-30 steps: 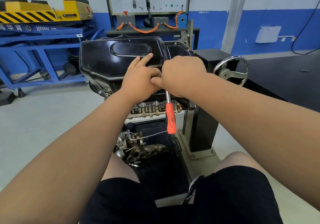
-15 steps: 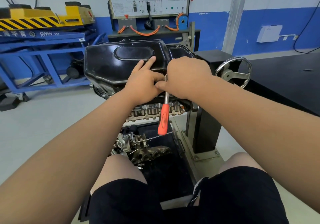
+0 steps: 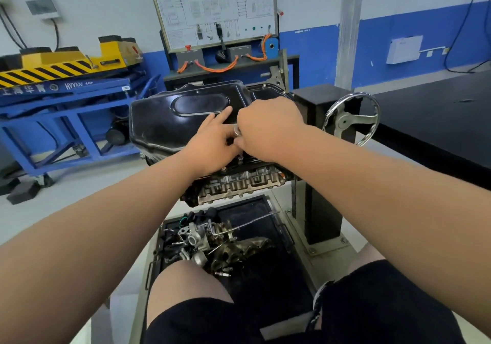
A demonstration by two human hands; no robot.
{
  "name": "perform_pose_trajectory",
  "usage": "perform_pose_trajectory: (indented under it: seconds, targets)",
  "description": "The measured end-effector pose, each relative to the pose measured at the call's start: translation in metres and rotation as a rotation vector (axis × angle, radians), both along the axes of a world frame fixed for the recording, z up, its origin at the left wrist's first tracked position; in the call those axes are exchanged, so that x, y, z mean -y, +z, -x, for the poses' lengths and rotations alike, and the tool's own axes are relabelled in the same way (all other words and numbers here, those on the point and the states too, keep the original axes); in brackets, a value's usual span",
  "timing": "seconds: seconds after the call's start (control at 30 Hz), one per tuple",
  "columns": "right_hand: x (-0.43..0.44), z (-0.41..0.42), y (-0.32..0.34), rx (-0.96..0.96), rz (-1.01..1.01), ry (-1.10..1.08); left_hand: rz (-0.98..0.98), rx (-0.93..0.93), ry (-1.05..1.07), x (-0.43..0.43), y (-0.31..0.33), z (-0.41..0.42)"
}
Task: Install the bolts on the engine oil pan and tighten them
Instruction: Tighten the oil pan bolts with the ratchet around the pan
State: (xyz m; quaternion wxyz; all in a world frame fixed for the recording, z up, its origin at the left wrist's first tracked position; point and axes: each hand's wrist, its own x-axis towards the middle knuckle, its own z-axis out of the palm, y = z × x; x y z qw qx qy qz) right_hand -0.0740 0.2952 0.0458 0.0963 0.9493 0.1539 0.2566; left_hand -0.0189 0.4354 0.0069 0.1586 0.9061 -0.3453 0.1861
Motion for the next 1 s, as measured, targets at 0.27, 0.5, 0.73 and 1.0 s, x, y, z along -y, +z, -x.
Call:
perform_pose_trajectory:
  seconds: [0.27, 0.5, 0.73, 1.0]
  targets:
    - [0.005, -0.003, 0.002, -0.095, -0.088, -0.021, 0.146, 0.068, 0.096, 0.008, -0.008, 0.001]
    - [0.01, -0.003, 0.011, -0.057, 0.202, 0.009, 0.208, -0.016, 0.038, 0.01, -0.009, 0.004]
    - [0.01, -0.006, 0.003, -0.071, -0.034, -0.028, 0.259, -0.017, 0.066, 0.009, -0.008, 0.002]
    - [0.013, -0.006, 0.013, -0.05, 0.155, 0.016, 0.235, -0.043, 0.057, 0.01, -0.011, 0.001]
